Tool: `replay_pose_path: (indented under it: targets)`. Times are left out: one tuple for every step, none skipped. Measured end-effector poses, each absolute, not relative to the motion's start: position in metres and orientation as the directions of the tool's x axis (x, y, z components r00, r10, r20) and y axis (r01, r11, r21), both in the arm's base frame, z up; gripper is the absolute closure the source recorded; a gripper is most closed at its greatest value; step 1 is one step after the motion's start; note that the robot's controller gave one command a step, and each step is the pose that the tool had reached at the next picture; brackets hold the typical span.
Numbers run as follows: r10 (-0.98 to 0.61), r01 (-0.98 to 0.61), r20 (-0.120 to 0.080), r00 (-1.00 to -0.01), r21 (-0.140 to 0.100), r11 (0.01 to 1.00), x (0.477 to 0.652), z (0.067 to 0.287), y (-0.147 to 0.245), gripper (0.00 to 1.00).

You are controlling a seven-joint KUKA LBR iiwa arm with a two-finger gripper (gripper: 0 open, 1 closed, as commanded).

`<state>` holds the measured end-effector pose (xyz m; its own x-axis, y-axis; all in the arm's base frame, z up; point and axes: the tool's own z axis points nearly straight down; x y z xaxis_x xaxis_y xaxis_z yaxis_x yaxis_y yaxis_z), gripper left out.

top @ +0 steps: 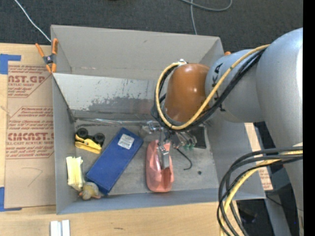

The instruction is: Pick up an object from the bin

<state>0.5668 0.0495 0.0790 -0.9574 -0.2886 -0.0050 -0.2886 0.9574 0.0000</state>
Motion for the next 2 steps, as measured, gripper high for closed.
replay_pose_path:
  targets:
    - [-0.286,-0.286,0.001,-0.958,-0.002,0.958,0.564,0.074,0.067,0.0]
    - [-0.158,-0.158,-0.028,-0.987,-0.002,0.987,0.549,0.075,0.065,0.0]
